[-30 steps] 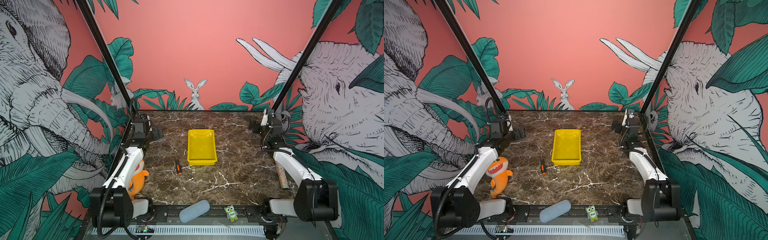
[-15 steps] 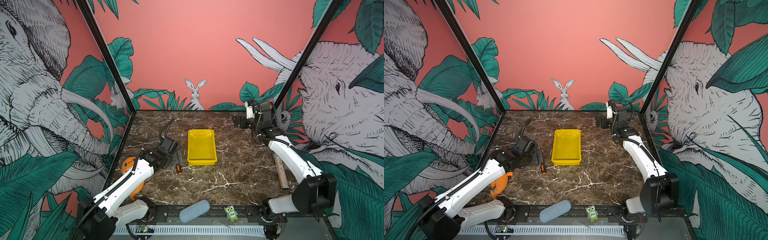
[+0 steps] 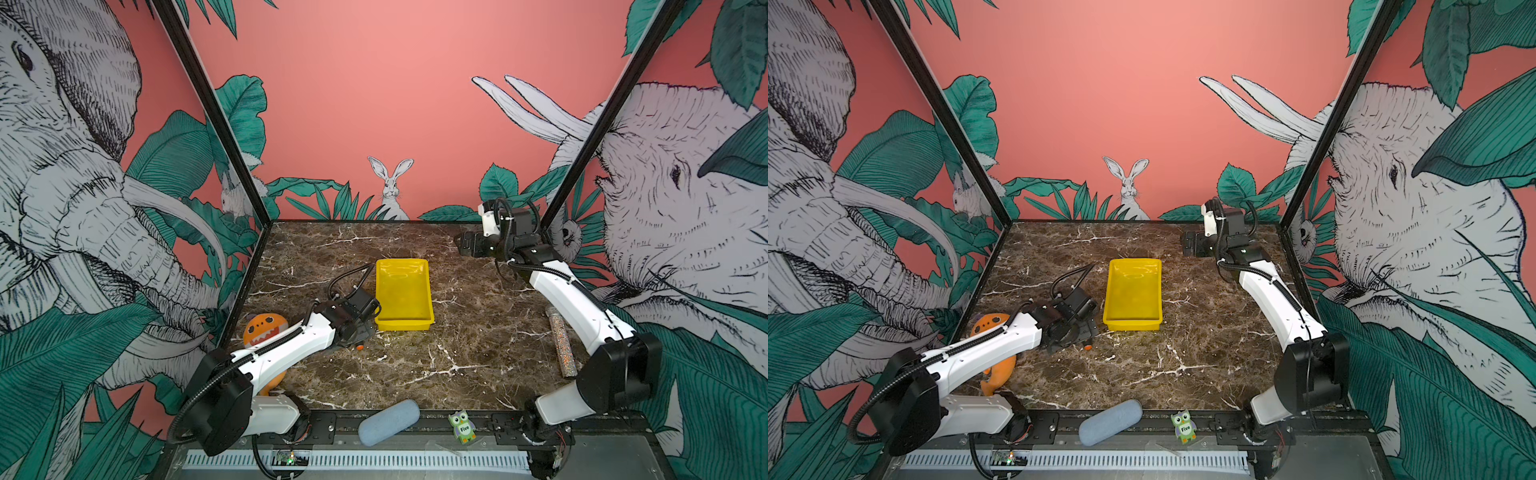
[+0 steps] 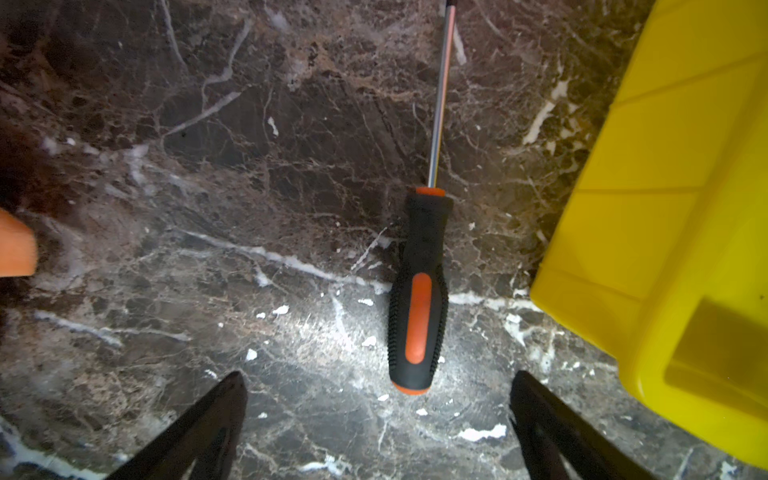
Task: Put the screwdriver in the bin
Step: 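Move the left gripper over the black-and-orange screwdriver while the right arm lifts forward, then lower the left gripper and close it on the screwdriver handle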
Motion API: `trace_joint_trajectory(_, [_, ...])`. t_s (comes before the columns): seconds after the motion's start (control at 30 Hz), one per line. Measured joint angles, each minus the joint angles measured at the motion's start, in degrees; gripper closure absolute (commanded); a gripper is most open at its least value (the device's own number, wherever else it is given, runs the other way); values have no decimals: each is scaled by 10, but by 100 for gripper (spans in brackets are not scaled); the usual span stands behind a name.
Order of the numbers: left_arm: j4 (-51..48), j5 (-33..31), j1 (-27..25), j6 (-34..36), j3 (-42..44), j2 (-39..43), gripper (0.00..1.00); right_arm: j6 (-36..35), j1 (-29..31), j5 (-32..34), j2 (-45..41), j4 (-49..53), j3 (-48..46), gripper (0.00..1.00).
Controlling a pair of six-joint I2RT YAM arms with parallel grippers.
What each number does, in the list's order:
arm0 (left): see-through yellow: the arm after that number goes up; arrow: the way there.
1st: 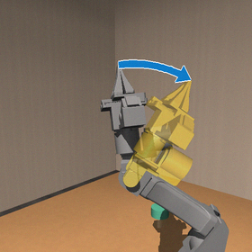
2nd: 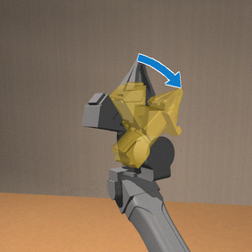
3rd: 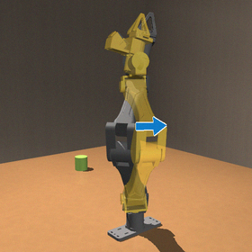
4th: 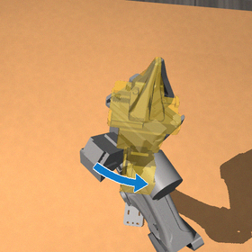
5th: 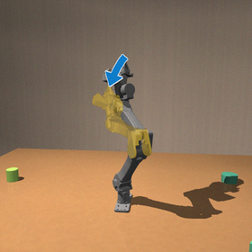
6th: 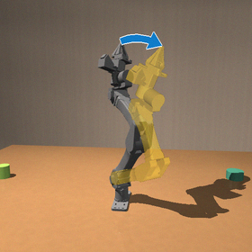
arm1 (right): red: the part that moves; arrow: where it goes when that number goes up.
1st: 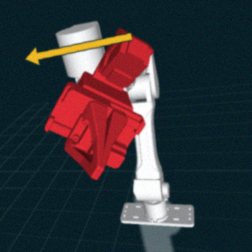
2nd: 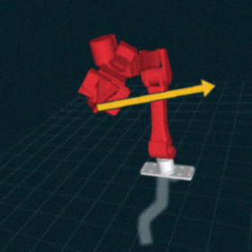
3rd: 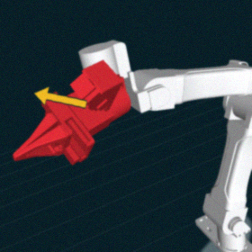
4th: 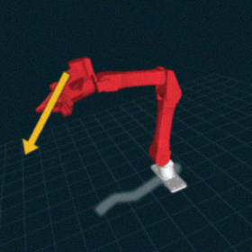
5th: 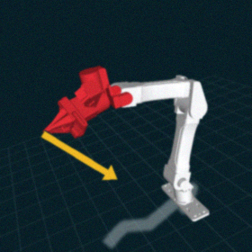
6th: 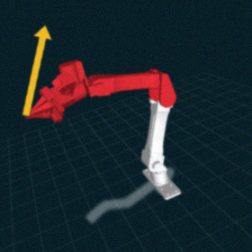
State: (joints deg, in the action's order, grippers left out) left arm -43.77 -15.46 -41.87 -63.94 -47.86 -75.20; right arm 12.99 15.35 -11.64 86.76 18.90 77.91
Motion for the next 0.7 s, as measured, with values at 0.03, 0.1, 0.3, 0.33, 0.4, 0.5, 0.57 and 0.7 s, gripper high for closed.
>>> trace_joint_trajectory(0.03, [7, -1, 0, -3, 2, -5, 3, 1, 0, 0, 3, 1, 0, 0])
trace_joint_trajectory(0.1, [21, -2, 0, -8, 8, -11, 4, 3, 0, -3, 4, 2, 0, 0])
trace_joint_trajectory(0.3, [70, 13, 23, -10, 41, -16, 7, 5, 0, -9, 4, 6, 0, 0])
trace_joint_trajectory(0.33, [75, 16, 29, -10, 45, -19, 8, 5, 0, -9, 4, 8, 0, 0])
trace_joint_trajectory(0.4, [85, 23, 41, -7, 51, -29, 8, 5, 0, -9, 4, 16, 0, 0])
trace_joint_trajectory(0.5, [97, 32, 49, 2, 51, -43, 11, 5, 0, -10, 4, 26, 0, 0])
trace_joint_trajectory(0.57, [105, 39, 51, 9, 51, -50, 14, 5, 1, -10, 3, 31, -1, 0])
trace_joint_trajectory(0.7, [119, 51, 55, 24, 49, -70, 18, 5, 2, -8, -5, 35, -11, 0])
